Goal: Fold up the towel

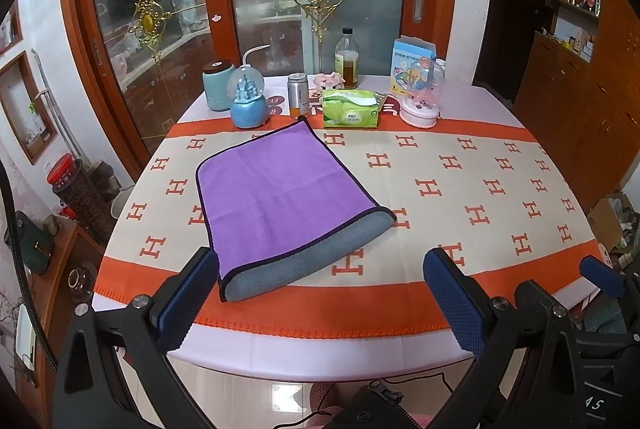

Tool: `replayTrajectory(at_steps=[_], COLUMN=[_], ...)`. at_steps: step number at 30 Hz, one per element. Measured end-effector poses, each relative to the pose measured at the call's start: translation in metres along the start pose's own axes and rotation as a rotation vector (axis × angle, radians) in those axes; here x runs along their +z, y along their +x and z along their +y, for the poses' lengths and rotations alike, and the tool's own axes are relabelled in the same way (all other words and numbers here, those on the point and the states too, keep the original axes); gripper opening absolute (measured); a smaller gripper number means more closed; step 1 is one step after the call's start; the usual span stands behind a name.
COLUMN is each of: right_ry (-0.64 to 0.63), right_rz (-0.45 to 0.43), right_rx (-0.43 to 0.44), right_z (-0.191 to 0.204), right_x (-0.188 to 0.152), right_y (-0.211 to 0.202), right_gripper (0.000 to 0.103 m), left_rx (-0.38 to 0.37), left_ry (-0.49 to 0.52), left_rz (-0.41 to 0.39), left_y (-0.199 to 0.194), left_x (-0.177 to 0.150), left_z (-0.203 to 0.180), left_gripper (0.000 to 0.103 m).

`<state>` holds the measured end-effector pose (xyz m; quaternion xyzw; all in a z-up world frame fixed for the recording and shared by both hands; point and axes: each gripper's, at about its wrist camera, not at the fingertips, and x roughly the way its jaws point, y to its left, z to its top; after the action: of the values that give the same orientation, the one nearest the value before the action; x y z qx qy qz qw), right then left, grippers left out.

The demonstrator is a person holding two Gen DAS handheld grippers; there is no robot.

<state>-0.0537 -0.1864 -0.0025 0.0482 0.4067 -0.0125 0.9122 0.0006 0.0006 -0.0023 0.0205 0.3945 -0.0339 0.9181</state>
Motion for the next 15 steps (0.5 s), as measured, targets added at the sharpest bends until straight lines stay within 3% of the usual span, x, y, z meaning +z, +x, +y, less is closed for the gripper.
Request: replayTrajectory(at_steps=[15], right_ry=[0.005], right_rz=[-0.008], right_rx=[-0.06], right_z=[0.012], right_x=[0.006], right_y=[0.0], right_gripper=[0.101], left_rx=[-0.043], left_ry=[0.011], left_rz=[0.013], left_y=[0.007], left_x=[0.004], left_z=[0.012], left_gripper=[0.102])
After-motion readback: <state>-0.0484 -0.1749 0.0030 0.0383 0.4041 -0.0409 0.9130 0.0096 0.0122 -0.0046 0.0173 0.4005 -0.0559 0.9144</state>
